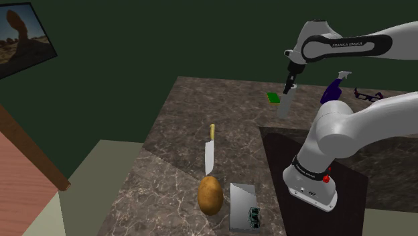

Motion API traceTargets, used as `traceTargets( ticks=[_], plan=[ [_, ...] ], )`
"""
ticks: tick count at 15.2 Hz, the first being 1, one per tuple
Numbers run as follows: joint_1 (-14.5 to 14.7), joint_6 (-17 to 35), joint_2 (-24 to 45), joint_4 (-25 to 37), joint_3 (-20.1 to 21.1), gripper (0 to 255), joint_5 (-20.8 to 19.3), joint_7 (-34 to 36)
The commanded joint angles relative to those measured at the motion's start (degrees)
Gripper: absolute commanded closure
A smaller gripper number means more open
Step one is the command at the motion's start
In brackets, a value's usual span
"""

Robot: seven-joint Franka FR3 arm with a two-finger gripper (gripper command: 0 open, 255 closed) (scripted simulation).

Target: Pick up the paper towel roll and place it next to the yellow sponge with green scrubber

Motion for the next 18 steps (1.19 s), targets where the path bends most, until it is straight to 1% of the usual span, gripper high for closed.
traceTargets(
  ticks=[1, 2, 7, 11, 18],
  plan=[
    [0.0, 0.02, 0.0, -0.01, -0.01, 255, -0.01, 0.0],
    [0.0, 0.02, 0.0, -0.01, -0.02, 0, -0.01, 0.0],
    [0.0, 0.02, 0.0, -0.01, -0.02, 0, -0.01, 0.0],
    [-0.56, -7.17, -1.9, 4.53, 5.49, 0, 3.77, -0.99],
    [-0.56, -7.17, -1.9, 4.53, 5.49, 0, 3.77, -0.99]
  ],
)
